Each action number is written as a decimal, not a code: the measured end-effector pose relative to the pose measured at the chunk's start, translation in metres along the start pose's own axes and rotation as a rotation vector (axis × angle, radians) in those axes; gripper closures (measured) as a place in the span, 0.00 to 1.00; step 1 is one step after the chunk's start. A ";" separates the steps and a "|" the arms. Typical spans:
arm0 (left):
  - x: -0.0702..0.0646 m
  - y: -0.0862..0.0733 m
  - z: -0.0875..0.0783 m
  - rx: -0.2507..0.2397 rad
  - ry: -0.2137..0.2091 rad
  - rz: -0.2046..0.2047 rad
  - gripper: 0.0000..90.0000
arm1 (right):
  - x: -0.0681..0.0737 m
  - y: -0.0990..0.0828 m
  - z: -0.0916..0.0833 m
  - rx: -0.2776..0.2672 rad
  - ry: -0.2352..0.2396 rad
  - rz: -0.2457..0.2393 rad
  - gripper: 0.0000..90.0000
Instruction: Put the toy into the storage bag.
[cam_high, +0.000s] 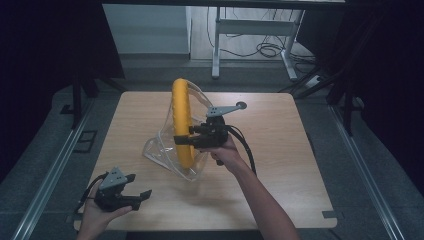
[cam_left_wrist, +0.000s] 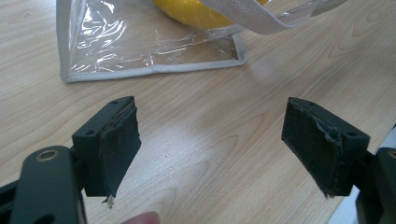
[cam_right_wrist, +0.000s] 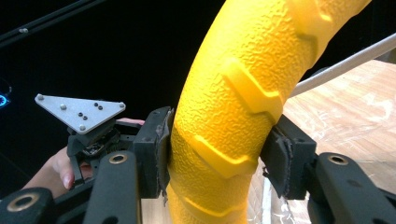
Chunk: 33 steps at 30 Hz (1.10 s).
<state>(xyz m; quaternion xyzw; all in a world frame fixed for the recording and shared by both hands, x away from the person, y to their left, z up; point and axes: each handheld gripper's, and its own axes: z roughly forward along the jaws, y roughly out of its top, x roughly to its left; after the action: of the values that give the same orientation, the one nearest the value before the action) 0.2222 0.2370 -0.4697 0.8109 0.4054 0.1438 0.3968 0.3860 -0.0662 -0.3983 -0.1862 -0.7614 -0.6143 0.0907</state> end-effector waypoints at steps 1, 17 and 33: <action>0.000 0.000 0.000 0.000 0.000 0.000 0.21 | 0.000 0.000 0.000 0.000 0.000 0.000 0.52; 0.000 0.000 -0.001 -0.002 0.000 -0.001 0.21 | 0.007 -0.005 -0.008 0.015 -0.134 -0.060 0.29; 0.000 0.000 0.000 -0.002 -0.002 0.000 0.21 | 0.008 -0.011 -0.033 0.002 -0.179 -0.061 0.27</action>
<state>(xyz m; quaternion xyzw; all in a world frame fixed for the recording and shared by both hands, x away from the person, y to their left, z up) 0.2222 0.2367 -0.4698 0.8106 0.4048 0.1433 0.3980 0.3709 -0.0990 -0.3977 -0.2169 -0.7724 -0.5970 0.0037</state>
